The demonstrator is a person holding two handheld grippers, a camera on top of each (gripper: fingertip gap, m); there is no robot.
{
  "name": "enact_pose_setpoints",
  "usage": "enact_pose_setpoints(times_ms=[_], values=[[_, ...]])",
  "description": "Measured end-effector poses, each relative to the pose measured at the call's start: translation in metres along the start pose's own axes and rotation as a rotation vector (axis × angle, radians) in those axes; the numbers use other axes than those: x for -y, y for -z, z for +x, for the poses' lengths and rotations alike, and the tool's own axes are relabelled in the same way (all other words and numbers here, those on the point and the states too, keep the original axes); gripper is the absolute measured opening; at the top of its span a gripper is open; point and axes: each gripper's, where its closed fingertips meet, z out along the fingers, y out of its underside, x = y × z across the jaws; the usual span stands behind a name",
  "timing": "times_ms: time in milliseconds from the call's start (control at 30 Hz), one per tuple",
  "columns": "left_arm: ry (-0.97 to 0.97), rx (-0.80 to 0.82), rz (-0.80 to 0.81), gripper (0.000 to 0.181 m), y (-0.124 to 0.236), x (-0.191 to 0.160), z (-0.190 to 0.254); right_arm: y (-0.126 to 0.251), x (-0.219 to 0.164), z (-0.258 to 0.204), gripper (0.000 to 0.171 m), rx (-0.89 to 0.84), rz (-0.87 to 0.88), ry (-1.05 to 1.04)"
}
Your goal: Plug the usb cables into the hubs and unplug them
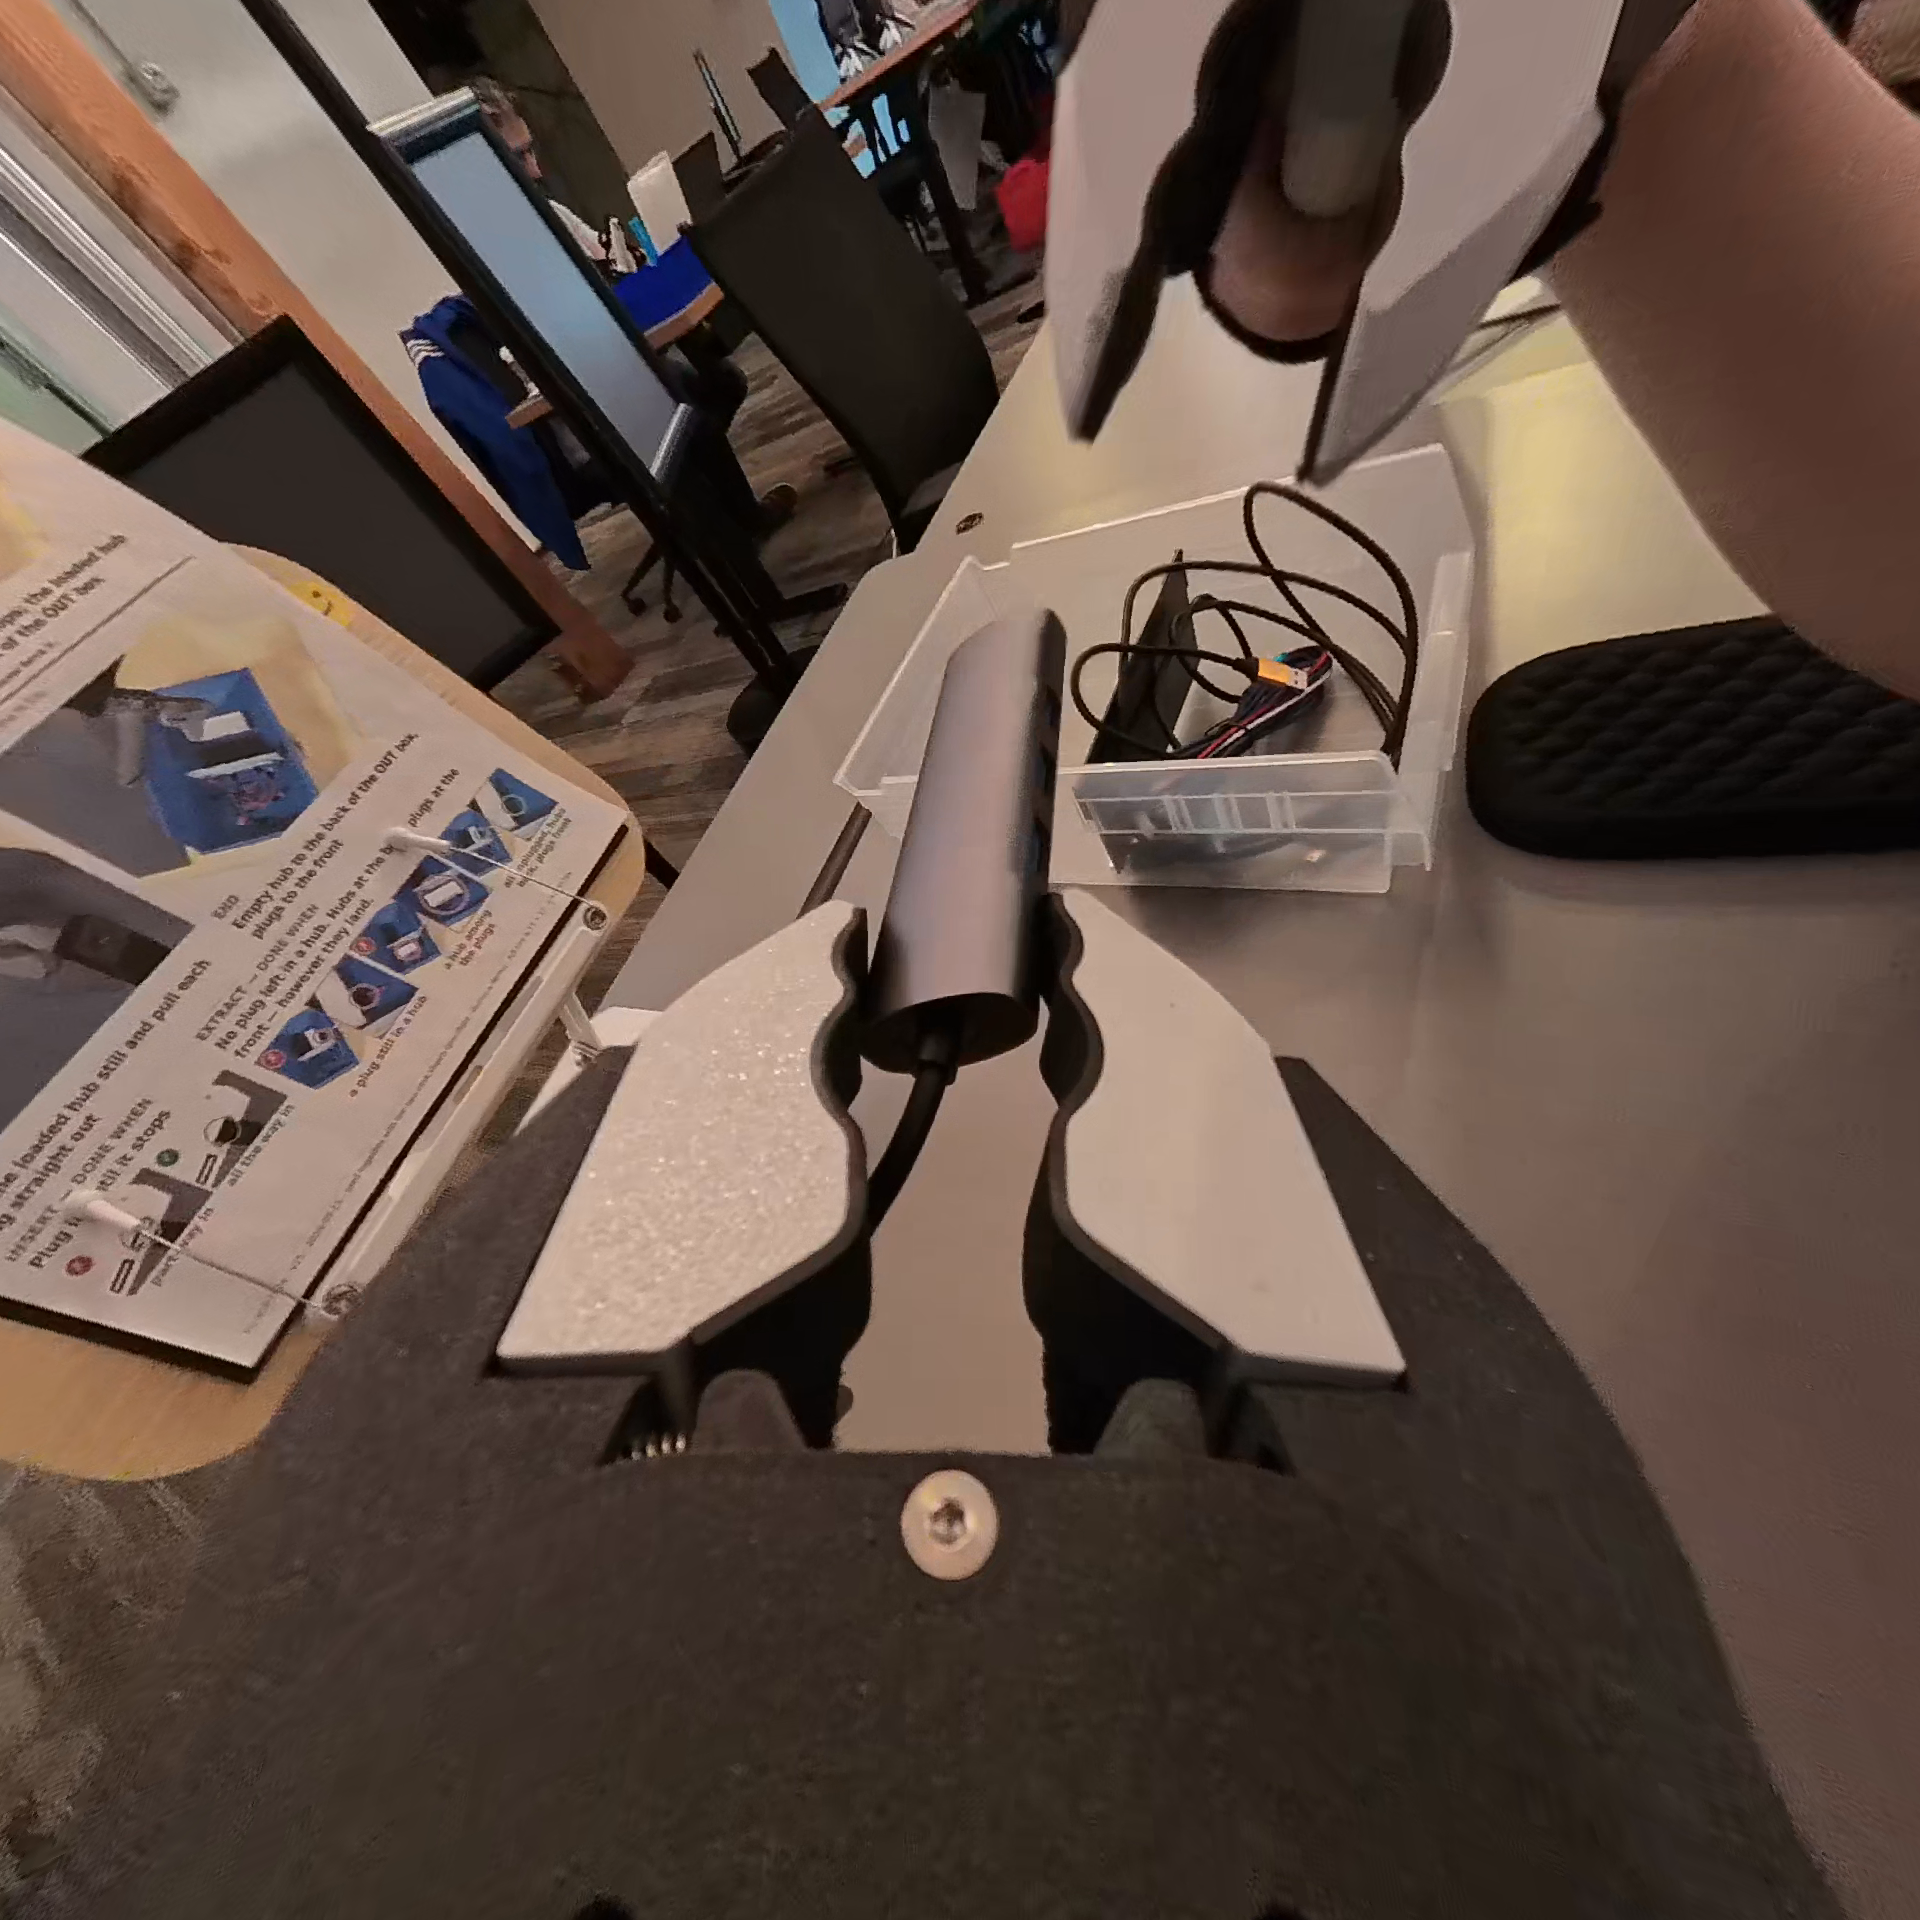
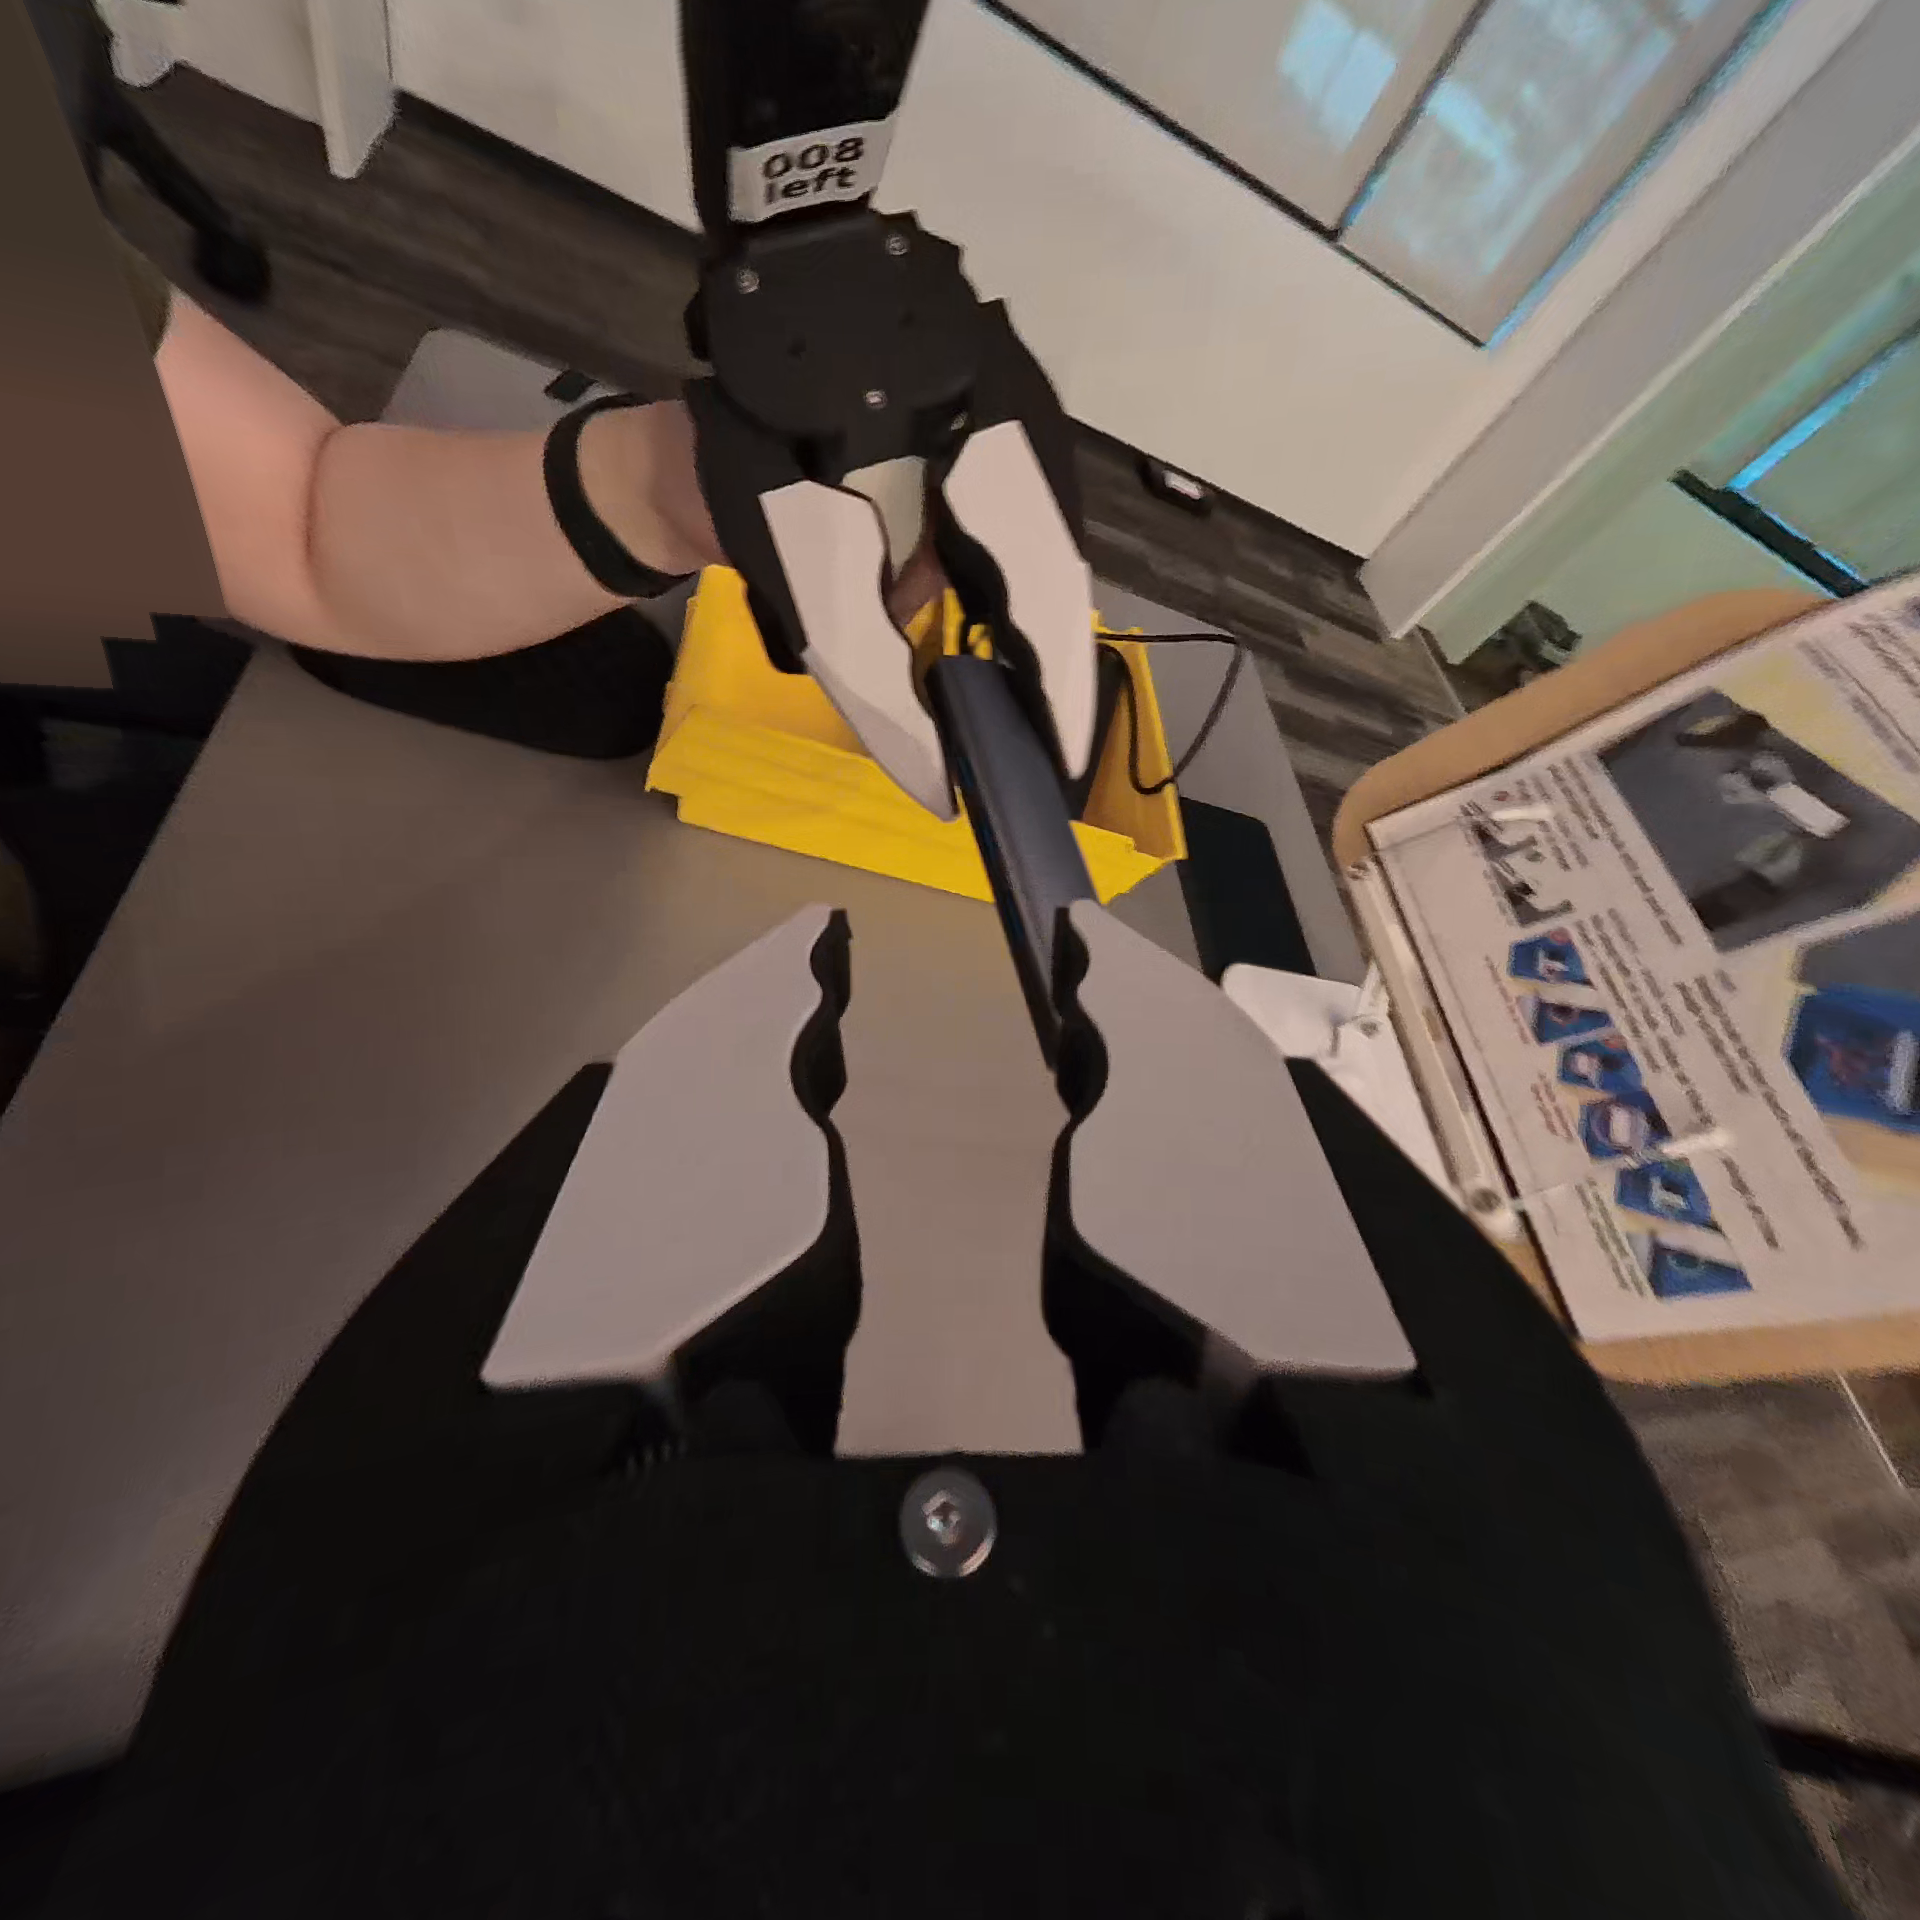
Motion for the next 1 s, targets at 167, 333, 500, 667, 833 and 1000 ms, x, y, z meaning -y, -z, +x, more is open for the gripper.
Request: enact_pose_setpoints(times_ms=[167, 333, 500, 667, 833, 1000], values=[[-0.138, -0.029, 0.042, 0.031, -0.008, 0.006, 0.017, -0.019, -0.024, 0.007, 0.051, 0.11, 0.034, -0.128], [-0.182, -0.044, 0.039, 0.031, -0.015, 0.003, 0.025, -0.019, -0.049, 0.008, 0.051, 0.176, 0.111, -0.256], [-0.191, -0.061, 0.032, 0.031, -0.023, -0.001, 0.031, -0.024, -0.048, -0.005, 0.042, 0.351, 0.178, -0.356], [-0.206, -0.071, 0.024, 0.031, -0.025, -0.002, 0.036, -0.027, -0.052, -0.007, 0.031, 0.396, 0.174, -0.389], [-0.209, -0.059, 0.035, 0.031, -0.023, 0.002, 0.035, -0.028, -0.053, -0.01, 0.034, 0.422, 0.17, -0.427], [-0.202, -0.064, 0.019, 0.03, -0.022, -0.002, 0.035, -0.027, -0.05, -0.007, 0.033, 0.391, 0.17, -0.392]])
